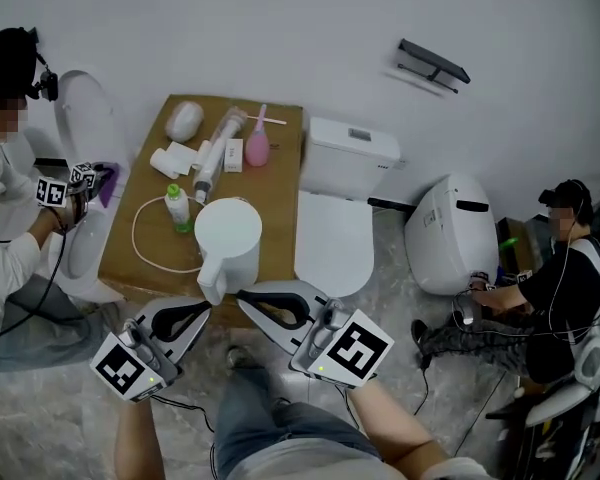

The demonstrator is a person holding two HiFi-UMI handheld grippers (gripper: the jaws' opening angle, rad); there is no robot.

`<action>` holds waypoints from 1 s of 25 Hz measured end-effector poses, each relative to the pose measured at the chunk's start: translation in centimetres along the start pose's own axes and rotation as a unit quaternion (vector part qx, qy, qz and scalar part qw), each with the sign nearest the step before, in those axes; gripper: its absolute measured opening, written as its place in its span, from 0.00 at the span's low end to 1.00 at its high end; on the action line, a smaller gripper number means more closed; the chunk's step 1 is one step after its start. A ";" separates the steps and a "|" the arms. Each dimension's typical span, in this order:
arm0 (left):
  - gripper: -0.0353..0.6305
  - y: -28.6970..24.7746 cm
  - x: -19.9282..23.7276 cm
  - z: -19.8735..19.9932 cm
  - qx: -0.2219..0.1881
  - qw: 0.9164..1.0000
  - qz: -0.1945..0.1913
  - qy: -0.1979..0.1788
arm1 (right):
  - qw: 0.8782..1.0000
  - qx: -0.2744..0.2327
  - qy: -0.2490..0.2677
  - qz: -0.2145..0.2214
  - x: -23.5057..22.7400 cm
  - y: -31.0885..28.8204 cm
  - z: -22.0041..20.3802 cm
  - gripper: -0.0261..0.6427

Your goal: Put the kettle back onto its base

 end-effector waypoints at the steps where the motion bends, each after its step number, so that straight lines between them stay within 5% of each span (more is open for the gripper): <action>1: 0.07 -0.3 -0.7 1.1 -0.002 1.000 0.016 -0.004 | 1.000 -0.003 0.002 0.000 0.5 0.6 0.5 0.05; 8: 0.07 -1.9 -7.8 7.6 -0.018 0.999 0.038 -0.035 | 1.000 -0.016 0.018 -0.015 4.5 5.4 2.5 0.05; 14: 0.07 -1.4 -11.1 8.2 -0.014 0.998 0.058 -0.024 | 0.999 -0.028 0.019 -0.029 7.1 8.4 3.5 0.05; 25: 0.07 1.1 -13.0 9.0 -0.022 0.999 0.027 -0.009 | 0.997 -0.033 0.026 -0.069 10.7 8.4 5.3 0.05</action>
Point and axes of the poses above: the fingertips, and each gripper's own axes: y backward along the fingers, x to its left, z out of its top, the point moved 3 cm from there along y, backward along the fingers, and after that the axes turned 5 degrees about -z, right-handed, at the moved point
